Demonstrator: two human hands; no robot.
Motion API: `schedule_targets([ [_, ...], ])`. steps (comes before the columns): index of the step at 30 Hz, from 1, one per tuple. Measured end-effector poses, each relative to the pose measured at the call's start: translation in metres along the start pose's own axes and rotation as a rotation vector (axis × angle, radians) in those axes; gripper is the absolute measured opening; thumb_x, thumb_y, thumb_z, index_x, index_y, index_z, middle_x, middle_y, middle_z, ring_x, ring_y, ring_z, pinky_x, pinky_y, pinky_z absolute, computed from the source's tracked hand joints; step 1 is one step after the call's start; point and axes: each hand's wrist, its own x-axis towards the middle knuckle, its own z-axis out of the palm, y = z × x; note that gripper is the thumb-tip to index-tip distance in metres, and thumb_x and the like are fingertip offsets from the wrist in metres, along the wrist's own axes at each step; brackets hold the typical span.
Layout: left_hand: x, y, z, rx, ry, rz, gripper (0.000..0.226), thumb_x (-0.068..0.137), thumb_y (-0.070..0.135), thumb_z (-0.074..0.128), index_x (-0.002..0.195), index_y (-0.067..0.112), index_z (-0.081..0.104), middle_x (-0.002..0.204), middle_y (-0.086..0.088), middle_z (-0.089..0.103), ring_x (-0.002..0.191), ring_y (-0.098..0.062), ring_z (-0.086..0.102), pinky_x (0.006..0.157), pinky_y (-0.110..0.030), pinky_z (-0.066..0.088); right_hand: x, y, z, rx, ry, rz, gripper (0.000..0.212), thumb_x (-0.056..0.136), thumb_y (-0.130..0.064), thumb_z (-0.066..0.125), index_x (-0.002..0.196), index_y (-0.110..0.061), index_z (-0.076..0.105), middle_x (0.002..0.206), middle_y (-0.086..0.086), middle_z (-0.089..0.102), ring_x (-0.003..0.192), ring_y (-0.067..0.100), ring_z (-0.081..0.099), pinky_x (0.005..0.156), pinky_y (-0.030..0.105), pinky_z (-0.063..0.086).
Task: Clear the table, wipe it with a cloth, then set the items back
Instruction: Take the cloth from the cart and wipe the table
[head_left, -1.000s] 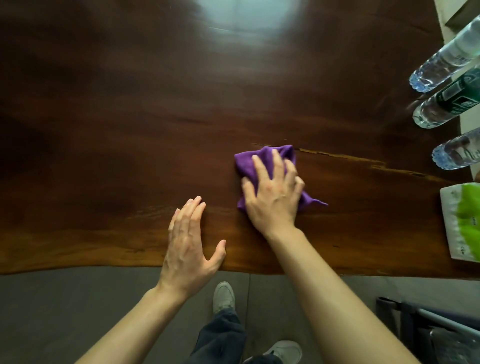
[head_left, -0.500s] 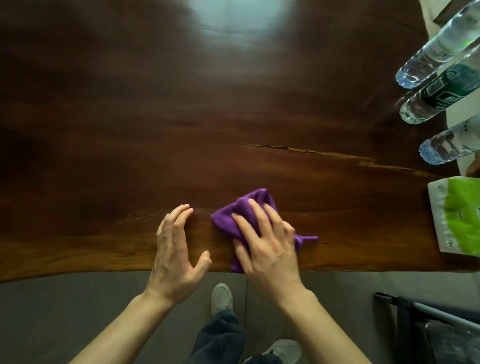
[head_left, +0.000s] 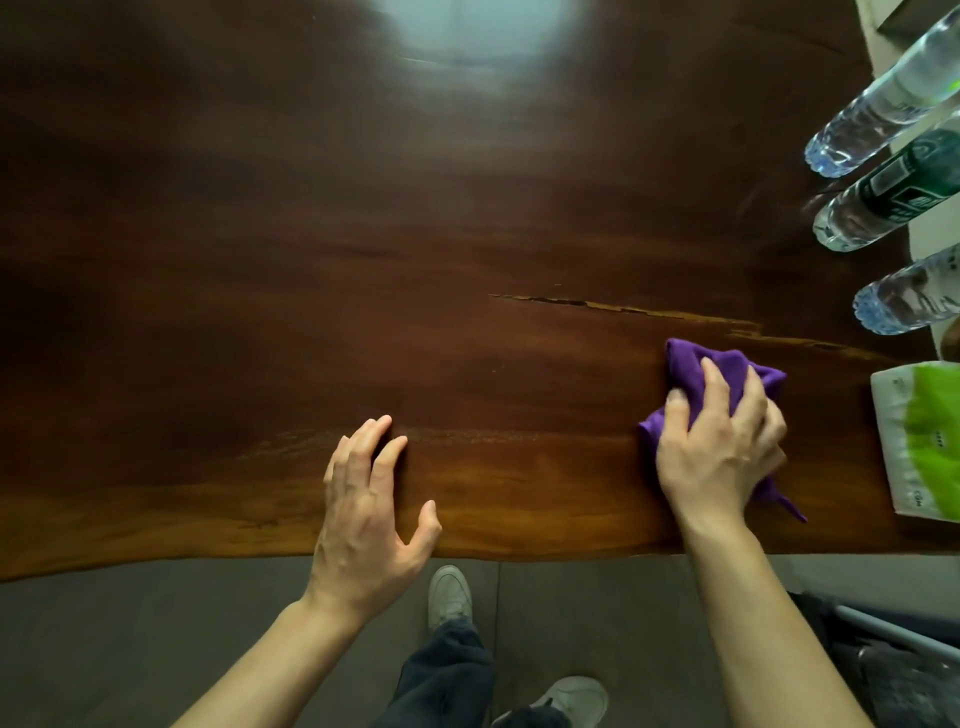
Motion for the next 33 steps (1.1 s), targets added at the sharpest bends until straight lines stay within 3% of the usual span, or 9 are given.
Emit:
schedule_targets([
  [4, 0.0, -0.001, 0.001, -0.017, 0.008, -0.009, 0.065, 0.085, 0.043, 0.054, 0.138, 0.005, 0.05, 0.152, -0.012, 0.041, 0.147, -0.024, 0.026, 0.121, -0.049, 0.023, 0.006, -0.055, 0.015, -0.003, -0.022, -0.037, 0.05, 0.098, -0.044, 0.048, 0.145, -0.026, 0.048, 0.159, 0.014, 0.032, 0.139, 0.039, 0.031, 0.106, 0.057, 0.03],
  [9, 0.001, -0.002, 0.001, -0.012, -0.007, -0.008, 0.065, 0.085, 0.044, 0.056, 0.139, 0.007, 0.049, 0.153, -0.011, 0.04, 0.148, -0.024, 0.027, 0.124, -0.042, 0.018, -0.033, -0.105, 0.028, -0.047, -0.097, -0.316, 0.051, 0.096, -0.046, 0.05, 0.144, -0.029, 0.05, 0.159, 0.012, 0.034, 0.139, 0.037, 0.036, 0.104, 0.051, 0.032],
  [14, 0.001, -0.001, -0.004, 0.002, -0.056, 0.017, 0.067, 0.085, 0.042, 0.057, 0.138, 0.003, 0.05, 0.153, -0.014, 0.04, 0.148, -0.029, 0.031, 0.125, -0.043, 0.015, -0.088, -0.11, 0.028, -0.034, -0.183, -0.537, 0.053, 0.095, -0.049, 0.048, 0.146, -0.033, 0.045, 0.159, 0.009, 0.035, 0.141, 0.034, 0.035, 0.105, 0.051, 0.032],
  [20, 0.002, 0.002, -0.011, -0.047, -0.087, -0.018, 0.064, 0.085, 0.039, 0.05, 0.14, 0.006, 0.048, 0.155, -0.009, 0.036, 0.149, -0.022, 0.023, 0.124, -0.045, 0.017, -0.121, -0.085, 0.014, 0.014, -0.343, -0.759, 0.056, 0.097, -0.051, 0.048, 0.15, -0.035, 0.04, 0.163, 0.006, 0.03, 0.147, 0.032, 0.032, 0.107, 0.05, 0.038],
  [23, 0.003, 0.004, -0.017, -0.041, -0.123, -0.035, 0.064, 0.085, 0.039, 0.053, 0.141, 0.008, 0.048, 0.156, -0.007, 0.034, 0.15, -0.022, 0.024, 0.125, -0.037, 0.01, -0.119, -0.073, 0.002, 0.043, -0.386, -0.789, 0.053, 0.095, -0.048, 0.052, 0.146, -0.034, 0.047, 0.16, 0.005, 0.037, 0.144, 0.031, 0.039, 0.104, 0.048, 0.045],
  [26, 0.004, 0.006, -0.022, -0.016, -0.161, -0.063, 0.064, 0.085, 0.033, 0.068, 0.141, 0.01, 0.05, 0.156, -0.006, 0.036, 0.148, -0.027, 0.03, 0.122, -0.041, 0.019, -0.115, -0.068, -0.01, 0.077, -0.431, -0.786, 0.053, 0.087, -0.039, 0.063, 0.139, -0.031, 0.055, 0.154, 0.005, 0.046, 0.138, 0.03, 0.047, 0.098, 0.047, 0.051],
  [28, 0.007, 0.008, -0.026, 0.0, -0.157, -0.081, 0.061, 0.085, 0.04, 0.064, 0.138, 0.011, 0.053, 0.152, -0.006, 0.042, 0.143, -0.027, 0.037, 0.117, -0.042, 0.027, -0.111, -0.068, -0.015, 0.132, -0.464, -0.756, 0.054, 0.083, -0.033, 0.068, 0.135, -0.03, 0.057, 0.151, 0.002, 0.049, 0.135, 0.028, 0.049, 0.096, 0.048, 0.053],
  [31, 0.019, 0.012, -0.033, -0.018, -0.117, -0.13, 0.061, 0.086, 0.05, 0.047, 0.134, 0.013, 0.057, 0.143, -0.003, 0.049, 0.136, -0.023, 0.044, 0.112, -0.039, 0.031, -0.098, -0.07, -0.023, 0.285, -0.498, -0.658, 0.053, 0.085, -0.034, 0.062, 0.137, -0.034, 0.055, 0.152, -0.008, 0.045, 0.138, 0.016, 0.041, 0.104, 0.04, 0.046],
  [33, 0.034, 0.015, -0.036, -0.028, -0.076, -0.147, 0.06, 0.087, 0.05, 0.046, 0.132, 0.013, 0.058, 0.14, -0.002, 0.051, 0.134, -0.021, 0.045, 0.111, -0.039, 0.031, -0.083, -0.071, -0.029, 0.432, -0.504, -0.561, 0.054, 0.083, -0.034, 0.062, 0.137, -0.036, 0.056, 0.147, -0.018, 0.043, 0.138, 0.003, 0.035, 0.112, 0.028, 0.037],
])
